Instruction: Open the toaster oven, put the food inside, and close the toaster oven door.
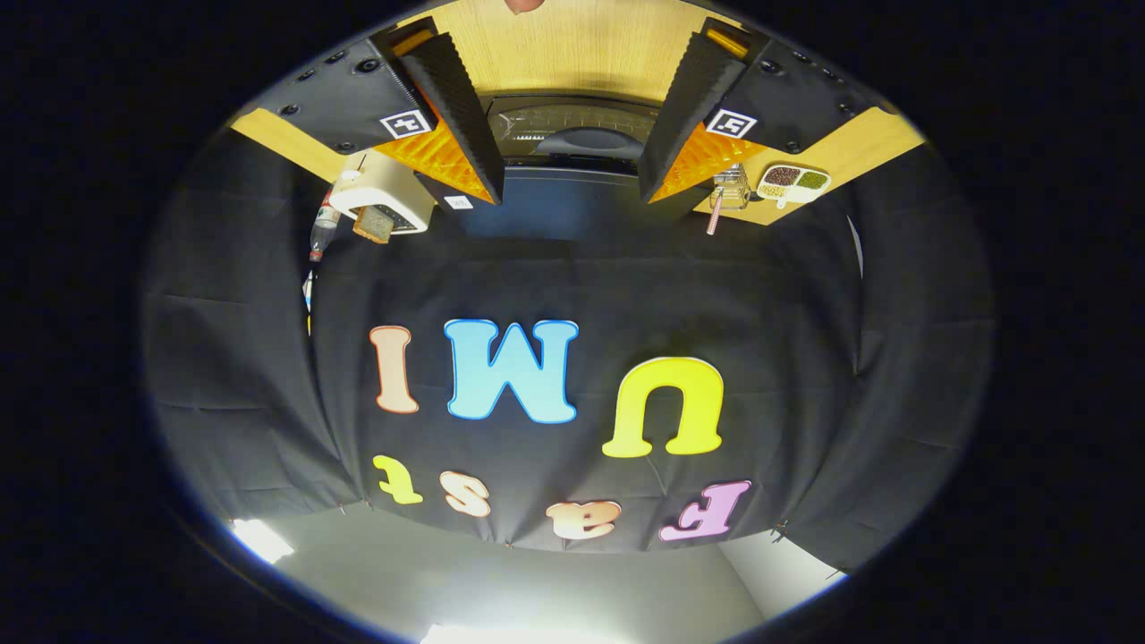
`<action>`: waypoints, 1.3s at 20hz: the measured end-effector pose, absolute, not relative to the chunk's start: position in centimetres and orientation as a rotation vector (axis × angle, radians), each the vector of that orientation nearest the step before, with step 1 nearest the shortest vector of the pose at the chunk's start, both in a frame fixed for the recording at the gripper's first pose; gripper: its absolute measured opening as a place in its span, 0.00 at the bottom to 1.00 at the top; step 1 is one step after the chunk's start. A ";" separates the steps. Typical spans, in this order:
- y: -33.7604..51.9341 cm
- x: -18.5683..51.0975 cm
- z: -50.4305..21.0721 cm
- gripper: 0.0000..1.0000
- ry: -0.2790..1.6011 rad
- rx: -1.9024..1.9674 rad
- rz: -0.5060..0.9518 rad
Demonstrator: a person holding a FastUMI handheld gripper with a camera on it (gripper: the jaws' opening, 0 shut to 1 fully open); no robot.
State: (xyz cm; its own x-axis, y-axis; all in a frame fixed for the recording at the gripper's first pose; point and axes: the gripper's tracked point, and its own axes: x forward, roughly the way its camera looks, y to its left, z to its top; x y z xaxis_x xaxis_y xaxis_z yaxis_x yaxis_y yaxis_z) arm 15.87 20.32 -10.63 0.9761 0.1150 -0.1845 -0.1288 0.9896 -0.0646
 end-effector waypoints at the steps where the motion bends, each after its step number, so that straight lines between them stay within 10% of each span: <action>1: 19.6 15.2 -9.6 0.95 0.162 -0.079 0.123; 26: 6.6 2.4 -2.1 0.95 0.051 -0.044 0.013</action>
